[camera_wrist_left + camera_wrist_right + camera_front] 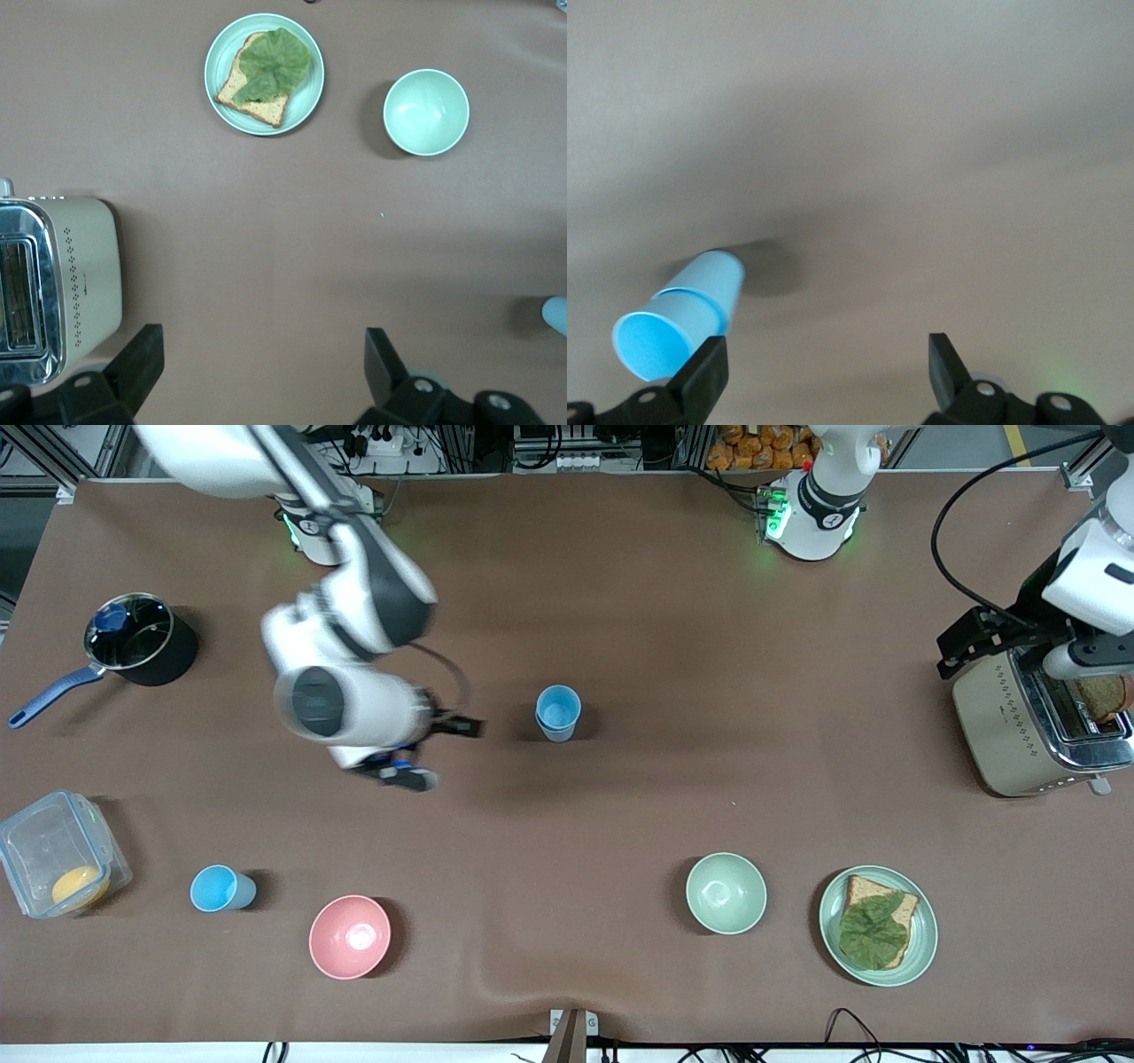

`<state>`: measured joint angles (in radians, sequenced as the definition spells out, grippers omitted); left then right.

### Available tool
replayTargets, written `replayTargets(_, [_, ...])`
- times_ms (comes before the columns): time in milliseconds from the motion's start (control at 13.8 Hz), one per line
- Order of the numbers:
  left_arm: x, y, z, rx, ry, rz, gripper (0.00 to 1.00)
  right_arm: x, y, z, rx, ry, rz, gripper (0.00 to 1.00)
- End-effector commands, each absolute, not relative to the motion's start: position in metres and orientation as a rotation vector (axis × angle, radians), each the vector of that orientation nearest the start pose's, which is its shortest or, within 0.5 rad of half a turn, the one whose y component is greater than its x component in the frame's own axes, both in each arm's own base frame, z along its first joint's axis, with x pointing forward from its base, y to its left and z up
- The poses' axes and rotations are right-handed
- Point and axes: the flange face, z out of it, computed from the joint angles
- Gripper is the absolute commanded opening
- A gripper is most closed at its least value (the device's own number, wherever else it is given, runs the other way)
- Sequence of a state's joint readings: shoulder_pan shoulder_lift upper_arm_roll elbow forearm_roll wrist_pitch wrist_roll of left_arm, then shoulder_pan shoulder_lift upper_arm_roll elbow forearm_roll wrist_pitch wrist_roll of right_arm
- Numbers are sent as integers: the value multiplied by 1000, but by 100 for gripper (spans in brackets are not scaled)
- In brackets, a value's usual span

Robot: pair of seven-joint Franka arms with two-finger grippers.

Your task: Stack blue cups with both arms

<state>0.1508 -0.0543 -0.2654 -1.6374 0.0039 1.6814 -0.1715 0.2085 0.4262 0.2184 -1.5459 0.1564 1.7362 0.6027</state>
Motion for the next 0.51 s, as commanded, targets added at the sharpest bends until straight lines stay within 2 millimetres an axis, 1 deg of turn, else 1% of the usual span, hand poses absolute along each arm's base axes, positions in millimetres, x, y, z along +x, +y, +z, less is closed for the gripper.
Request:
replayTargets(0, [530, -68, 640, -3144, -78, -128, 100, 593, 176, 422, -3001, 175, 412, 100])
replayTargets(73, [530, -70, 642, -3144, -69, -135, 100, 591, 145, 431, -3004, 131, 387, 100])
replayTargets(145, [530, -71, 643, -3145, -66, -135, 100, 587, 115, 445, -3035, 95, 341, 100])
replayTargets(218, [530, -71, 643, -3145, -64, -135, 100, 579, 102, 460, -3111, 61, 289, 100])
replayTargets(290, [530, -71, 643, -3145, -59, -135, 100, 573, 96, 480, -3197, 32, 220, 100])
replayTargets(363, [529, -72, 644, -3143, -42, -138, 100, 571, 91, 499, -3215, 29, 165, 100])
replayTargets(435, [529, -72, 643, -3143, -42, -131, 100, 570, 81, 517, -3216, 54, 136, 100])
